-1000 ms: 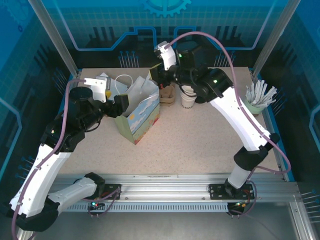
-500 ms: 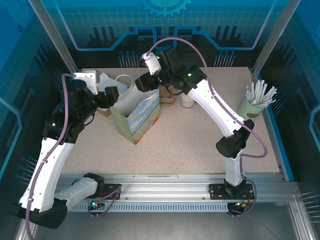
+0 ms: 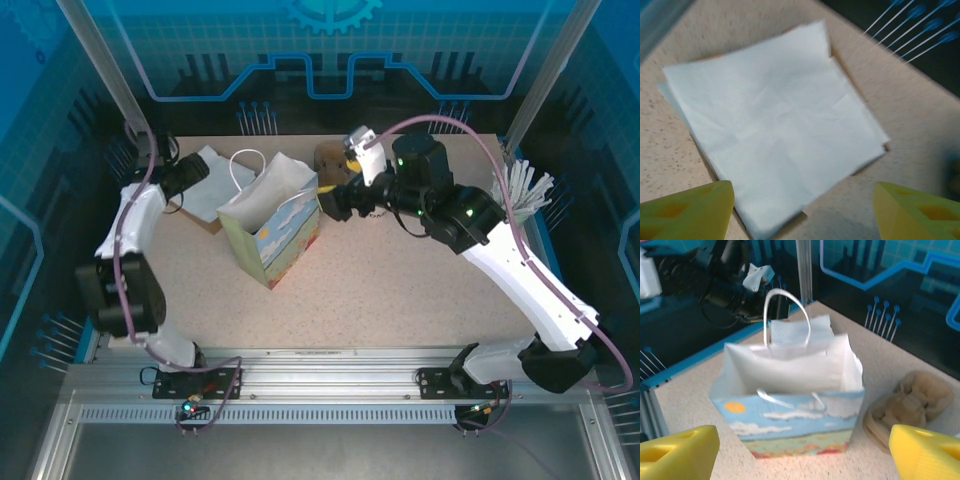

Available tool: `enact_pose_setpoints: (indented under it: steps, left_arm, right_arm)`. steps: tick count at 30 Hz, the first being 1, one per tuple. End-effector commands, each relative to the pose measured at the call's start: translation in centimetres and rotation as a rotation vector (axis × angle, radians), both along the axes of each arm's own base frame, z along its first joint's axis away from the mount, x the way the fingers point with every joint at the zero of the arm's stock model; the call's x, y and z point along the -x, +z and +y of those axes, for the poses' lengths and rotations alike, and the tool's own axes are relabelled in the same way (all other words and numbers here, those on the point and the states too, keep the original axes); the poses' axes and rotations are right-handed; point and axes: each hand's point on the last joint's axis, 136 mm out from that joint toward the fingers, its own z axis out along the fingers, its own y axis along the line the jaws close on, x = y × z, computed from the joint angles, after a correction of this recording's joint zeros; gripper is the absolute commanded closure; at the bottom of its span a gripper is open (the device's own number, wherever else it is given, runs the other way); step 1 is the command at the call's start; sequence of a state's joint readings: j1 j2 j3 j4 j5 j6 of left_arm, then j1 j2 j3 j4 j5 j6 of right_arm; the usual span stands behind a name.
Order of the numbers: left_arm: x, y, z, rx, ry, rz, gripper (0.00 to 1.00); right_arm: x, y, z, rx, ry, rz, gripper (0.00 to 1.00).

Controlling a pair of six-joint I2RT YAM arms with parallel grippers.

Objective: Pack the takeout coffee

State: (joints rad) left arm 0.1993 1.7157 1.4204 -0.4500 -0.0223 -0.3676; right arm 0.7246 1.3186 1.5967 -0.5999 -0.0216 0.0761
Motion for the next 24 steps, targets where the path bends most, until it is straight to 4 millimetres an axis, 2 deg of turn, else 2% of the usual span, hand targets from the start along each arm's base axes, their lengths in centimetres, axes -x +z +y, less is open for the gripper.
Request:
enact_pose_setpoints:
  steps: [1, 6, 11, 18, 24]
  left_arm:
    - [-2.9, -1.7, 1.4, -0.007, 0.007, 0.032, 0.26]
    - [-5.6, -7.1, 2.0, -0.019, -0.033, 0.178, 0.27]
    - [-7.2, -10.7, 2.1, -0.091, -0.084, 0.294, 0.25]
    - [-7.8, -12.7, 1.6, -0.114, -0.144, 0.364, 0.32]
    - [-7.4, -13.7, 1.4, -0.121, -0.17, 0.403, 0.43]
  right_arm:
    - [-0.9, -0.5, -1.6, 0.016, -0.07, -0.043, 0.1]
    - [-1.4, -2.2, -4.0, 0.026, -0.13, -0.019, 0.09]
    - [-1.9, -3.0, -5.0, 0.01, -0.15, 0.012, 0.09]
    - [-2.4, -3.8, -5.1, 0.02, -0.158, 0.031, 0.09]
    - [-2.5, -4.5, -4.8, 0.023, -0.151, 0.056, 0.09]
